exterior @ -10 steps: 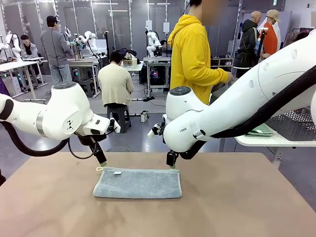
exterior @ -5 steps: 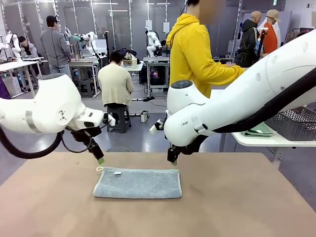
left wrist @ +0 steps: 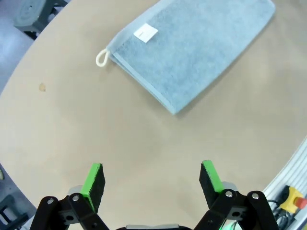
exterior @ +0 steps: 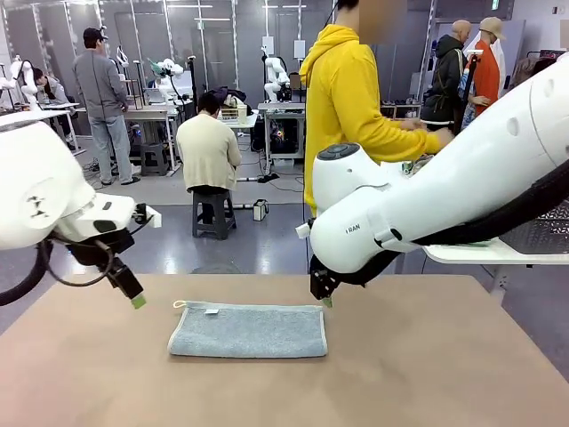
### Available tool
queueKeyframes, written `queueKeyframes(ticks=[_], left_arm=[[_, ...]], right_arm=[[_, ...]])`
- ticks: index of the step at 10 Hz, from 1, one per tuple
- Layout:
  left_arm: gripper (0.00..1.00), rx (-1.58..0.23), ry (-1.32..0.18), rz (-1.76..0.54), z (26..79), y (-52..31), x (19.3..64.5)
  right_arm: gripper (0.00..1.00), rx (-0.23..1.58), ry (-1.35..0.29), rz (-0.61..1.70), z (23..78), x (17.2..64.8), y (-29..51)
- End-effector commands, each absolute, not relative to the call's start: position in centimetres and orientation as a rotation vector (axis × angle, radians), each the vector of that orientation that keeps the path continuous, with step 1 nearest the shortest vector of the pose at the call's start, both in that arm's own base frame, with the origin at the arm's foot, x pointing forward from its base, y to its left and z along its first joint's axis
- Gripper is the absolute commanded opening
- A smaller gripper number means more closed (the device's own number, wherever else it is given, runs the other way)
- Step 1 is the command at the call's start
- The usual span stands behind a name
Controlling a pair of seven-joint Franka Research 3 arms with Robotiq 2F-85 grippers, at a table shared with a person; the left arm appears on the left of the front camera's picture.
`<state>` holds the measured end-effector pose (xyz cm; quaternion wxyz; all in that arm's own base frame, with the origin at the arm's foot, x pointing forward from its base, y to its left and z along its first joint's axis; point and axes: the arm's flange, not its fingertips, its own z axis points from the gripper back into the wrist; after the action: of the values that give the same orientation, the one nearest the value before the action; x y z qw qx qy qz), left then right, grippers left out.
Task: Fold the towels and place them in the basket.
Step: When a person lays out a Towel with hook on the table, fold it in half twice.
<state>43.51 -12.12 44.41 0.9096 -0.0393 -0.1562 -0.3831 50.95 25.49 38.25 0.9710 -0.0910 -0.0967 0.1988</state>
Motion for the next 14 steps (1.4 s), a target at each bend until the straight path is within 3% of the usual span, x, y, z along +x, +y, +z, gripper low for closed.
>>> queueKeyframes(ticks=[1, 3, 4, 9, 14], left_arm=[[1.00, -0.110, -0.337, -0.802, 44.3, -11.0, 40.4], [1.00, -0.136, -0.342, -0.836, 43.8, -10.1, 39.5], [1.00, -0.094, -0.335, -0.787, 44.4, -11.0, 40.8], [1.00, -0.094, -0.335, -0.787, 44.4, -11.0, 40.8], [1.00, -0.094, -0.335, -0.787, 44.4, -11.0, 40.8]], right_arm=[[1.00, -0.173, -0.211, 0.211, 36.7, 50.2, 26.3], [1.00, 0.001, -0.099, 0.159, 35.7, 50.4, 26.7], [1.00, -0.153, -0.168, 0.239, 36.7, 50.4, 25.6], [1.00, -0.143, -0.152, 0.197, 35.8, 50.5, 26.4], [1.00, -0.045, -0.096, 0.004, 33.5, 51.8, 27.6]])
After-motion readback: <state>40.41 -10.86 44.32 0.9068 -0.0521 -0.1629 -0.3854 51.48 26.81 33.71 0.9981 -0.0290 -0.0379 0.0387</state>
